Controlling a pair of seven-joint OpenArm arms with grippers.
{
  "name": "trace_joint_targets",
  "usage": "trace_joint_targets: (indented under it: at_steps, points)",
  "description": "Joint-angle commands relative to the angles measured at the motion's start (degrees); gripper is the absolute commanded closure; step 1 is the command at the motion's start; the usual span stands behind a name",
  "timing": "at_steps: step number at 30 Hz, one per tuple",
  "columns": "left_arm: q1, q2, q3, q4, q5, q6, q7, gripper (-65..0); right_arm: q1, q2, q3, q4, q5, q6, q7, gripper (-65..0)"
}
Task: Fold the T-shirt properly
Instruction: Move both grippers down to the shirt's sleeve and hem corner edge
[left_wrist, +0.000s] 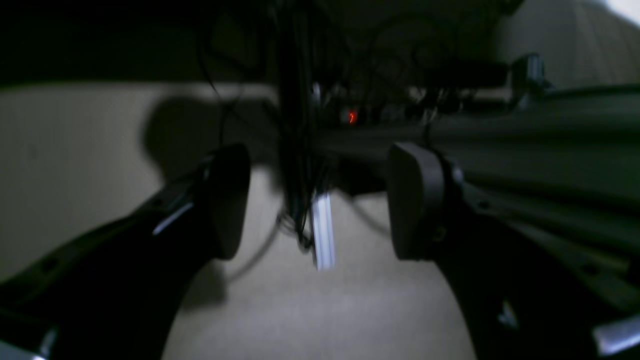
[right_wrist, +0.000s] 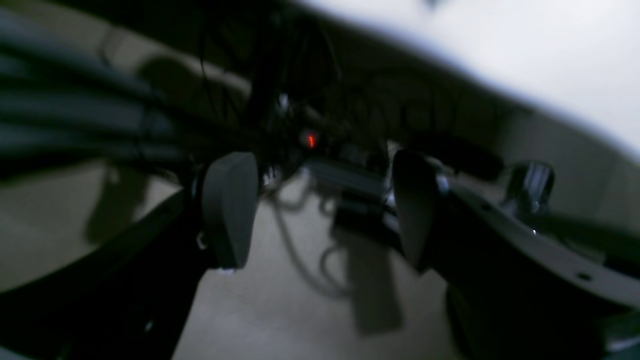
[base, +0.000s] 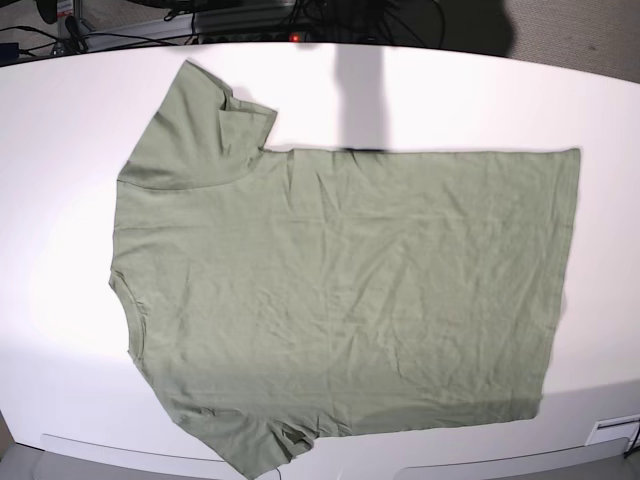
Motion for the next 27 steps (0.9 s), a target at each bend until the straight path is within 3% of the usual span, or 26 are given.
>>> trace_joint_targets:
  at_steps: [1, 6, 9, 12, 16, 19, 23, 27]
  points:
    - [1.5, -0.1, -0.1, 2.1, 0.0, -0.6, -1.0, -40.9, -1.2, 0.3, 0.1, 2.1, 0.0, -0.9, 0.9, -42.8]
    - [1.6, -0.1, -0.1, 9.2, 0.9, -0.6, -1.0, -40.9, -0.8, 0.3, 0.1, 8.0, -0.7, -1.9, 0.9, -42.8]
    - [1.2, -0.1, -0.1, 13.1, 4.1, -0.6, -1.5, -40.9, 0.4, 0.3, 0.1, 11.0, -4.8, -2.8, 0.9, -42.8]
    - [0.4, -1.7, -0.1, 16.3, 6.6, -0.6, -3.5, -41.0, 2.9, 0.3, 0.1, 12.7, -12.0, -5.6, 0.8, -42.8]
    - [-2.8, -6.0, -0.1, 17.9, 12.8, -0.6, -6.4, -41.0, 6.7, 0.3, 0.1, 12.8, -27.5, -9.7, 0.5, -42.8]
    - [-6.2, -7.1, -0.1, 17.9, 18.0, -0.6, -6.5, -41.0, 9.0, 0.3, 0.1, 12.8, -36.4, -11.9, -1.2, -42.8]
    - [-10.4, -8.7, -0.1, 17.9, 27.5, -0.9, -5.4, -41.0, 11.5, 1.1, 0.1, 12.8, -47.4, -12.2, -9.7, -42.8]
    - [-15.5, -14.8, 0.0, 17.9, 31.5, -3.0, -4.8, -41.0, 14.7, 6.7, 0.1, 12.8, -51.1, -10.9, -20.2, -42.8]
